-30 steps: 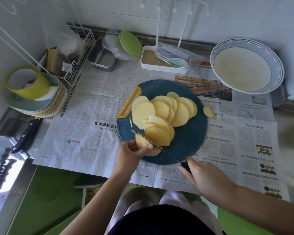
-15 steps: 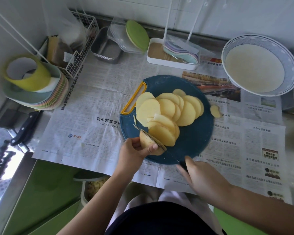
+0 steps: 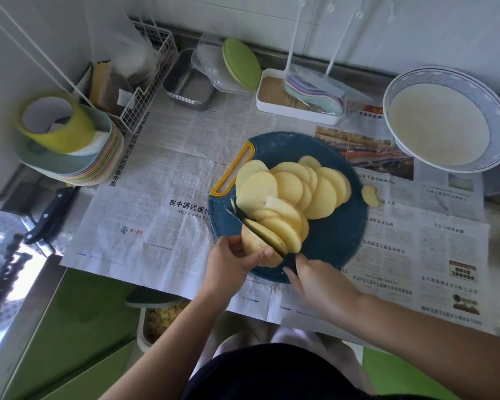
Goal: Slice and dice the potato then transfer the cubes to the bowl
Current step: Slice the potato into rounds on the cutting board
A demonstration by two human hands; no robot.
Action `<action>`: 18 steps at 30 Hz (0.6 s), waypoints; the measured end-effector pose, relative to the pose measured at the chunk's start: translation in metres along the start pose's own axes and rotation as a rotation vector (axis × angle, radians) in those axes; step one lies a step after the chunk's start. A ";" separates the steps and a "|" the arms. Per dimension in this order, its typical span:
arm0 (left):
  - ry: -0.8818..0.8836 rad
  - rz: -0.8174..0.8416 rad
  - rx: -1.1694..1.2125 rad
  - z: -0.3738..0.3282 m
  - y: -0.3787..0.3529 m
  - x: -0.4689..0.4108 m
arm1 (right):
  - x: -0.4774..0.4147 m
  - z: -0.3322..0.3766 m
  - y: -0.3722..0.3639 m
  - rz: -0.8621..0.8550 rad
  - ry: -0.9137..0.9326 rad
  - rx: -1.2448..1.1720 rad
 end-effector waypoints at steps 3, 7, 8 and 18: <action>0.003 -0.010 0.011 0.002 0.001 0.000 | -0.006 -0.005 -0.004 0.017 -0.026 -0.097; -0.012 0.000 0.059 0.003 0.001 0.004 | -0.007 -0.018 -0.003 0.003 -0.072 -0.302; -0.019 0.003 0.074 0.002 0.001 0.006 | -0.007 -0.020 -0.003 0.012 -0.071 -0.344; 0.014 -0.007 0.192 0.009 0.000 0.008 | 0.019 -0.023 0.020 -0.080 0.013 -0.356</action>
Point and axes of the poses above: each hand's wrist, its own x-axis away from the middle knuckle, its own y-axis out of the back of the hand, z = x × y, the point moved 3 cm from there along -x, towards the middle knuckle, and after that the axes turned 6 degrees about x, right-handed, at the moved point
